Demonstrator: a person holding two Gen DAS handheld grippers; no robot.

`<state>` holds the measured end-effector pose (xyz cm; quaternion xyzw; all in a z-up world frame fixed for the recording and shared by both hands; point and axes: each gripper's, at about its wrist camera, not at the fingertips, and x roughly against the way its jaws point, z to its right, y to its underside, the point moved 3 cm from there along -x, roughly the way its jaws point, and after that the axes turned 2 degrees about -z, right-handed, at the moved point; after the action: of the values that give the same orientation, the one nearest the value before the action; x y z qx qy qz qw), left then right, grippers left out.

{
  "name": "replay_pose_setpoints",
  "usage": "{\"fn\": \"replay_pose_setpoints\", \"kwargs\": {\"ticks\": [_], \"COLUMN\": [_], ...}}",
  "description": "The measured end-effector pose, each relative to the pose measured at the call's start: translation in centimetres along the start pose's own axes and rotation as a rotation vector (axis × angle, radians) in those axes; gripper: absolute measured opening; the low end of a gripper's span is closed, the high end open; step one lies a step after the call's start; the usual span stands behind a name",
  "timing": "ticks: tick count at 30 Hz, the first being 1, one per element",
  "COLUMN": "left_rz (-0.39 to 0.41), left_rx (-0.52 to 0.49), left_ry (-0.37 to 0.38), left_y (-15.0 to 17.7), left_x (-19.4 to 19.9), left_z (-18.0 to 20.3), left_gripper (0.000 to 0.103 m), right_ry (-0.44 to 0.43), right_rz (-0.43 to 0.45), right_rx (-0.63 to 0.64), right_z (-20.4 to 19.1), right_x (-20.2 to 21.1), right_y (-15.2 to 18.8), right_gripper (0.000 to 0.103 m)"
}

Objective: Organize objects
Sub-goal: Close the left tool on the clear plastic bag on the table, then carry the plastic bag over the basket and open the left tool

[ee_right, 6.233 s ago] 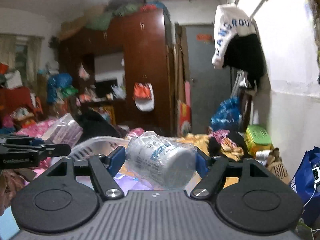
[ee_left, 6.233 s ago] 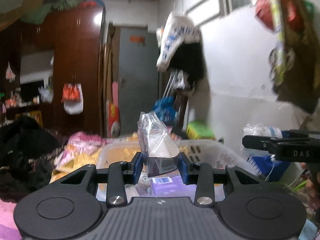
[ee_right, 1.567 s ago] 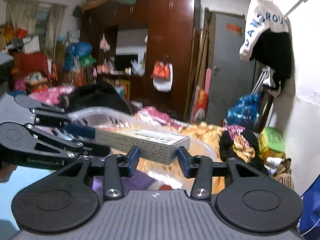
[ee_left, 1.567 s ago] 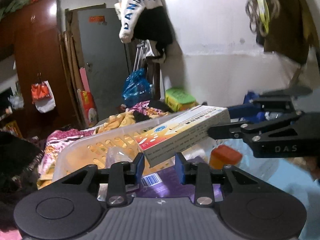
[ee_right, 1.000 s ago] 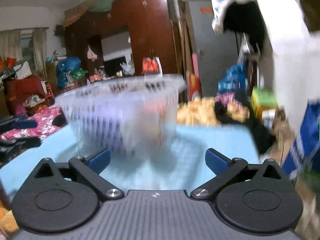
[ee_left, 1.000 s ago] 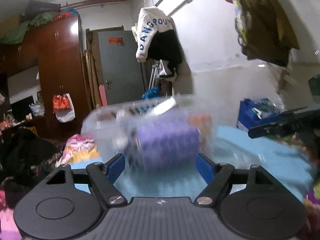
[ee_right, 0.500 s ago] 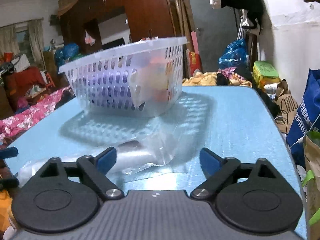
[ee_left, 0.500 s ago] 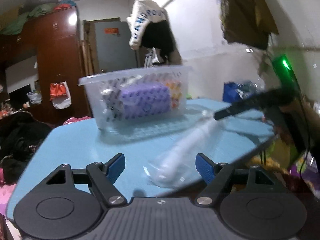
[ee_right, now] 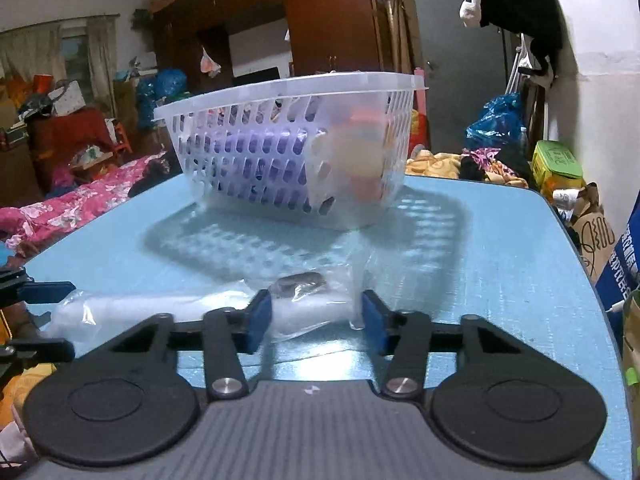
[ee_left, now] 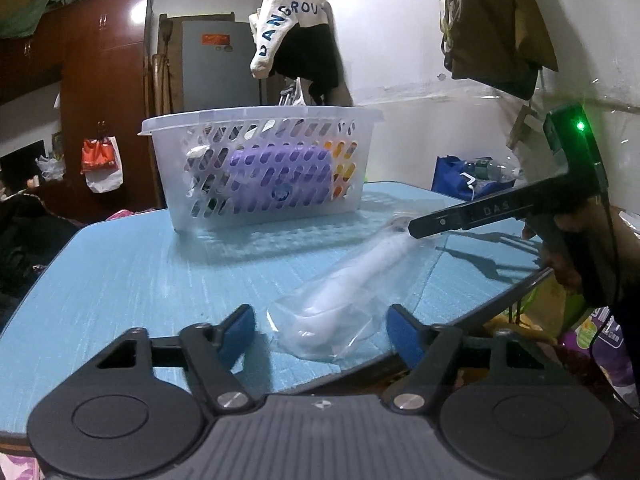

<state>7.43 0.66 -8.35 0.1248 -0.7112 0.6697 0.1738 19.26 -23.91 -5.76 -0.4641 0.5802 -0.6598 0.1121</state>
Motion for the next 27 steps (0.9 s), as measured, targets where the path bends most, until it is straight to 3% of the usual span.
{"fn": "replay_pose_setpoints", "kwargs": {"ticks": [5,7,10,16,27], "left_rz": [0.007,0.011,0.016,0.041,0.115], "left_rx": [-0.030,-0.044,-0.059,-0.053,-0.077], "left_ry": [0.005,0.006,0.005,0.005,0.001], "left_y": [-0.2,-0.4,-0.5,-0.5,-1.7], "left_x": [-0.2,-0.4,-0.6,-0.5,1.2], "left_z": [0.1,0.1,0.0,-0.6,-0.9], "left_gripper": [0.049,0.035,0.027,0.023,0.023], "right_ry": [0.000,0.007,0.027,0.027,-0.005], "right_rz": [0.017,0.023,0.038,0.081,0.136], "right_rx": [-0.004,0.002,0.015,0.026,0.015], "right_z": [0.3,0.2,-0.1,-0.6,-1.0], "right_x": [0.3,0.5,0.9,1.6,2.8], "right_y": [0.2,0.3,0.5,0.6,-0.9], "right_gripper": [0.034,0.031,0.022,0.016,0.014]}}
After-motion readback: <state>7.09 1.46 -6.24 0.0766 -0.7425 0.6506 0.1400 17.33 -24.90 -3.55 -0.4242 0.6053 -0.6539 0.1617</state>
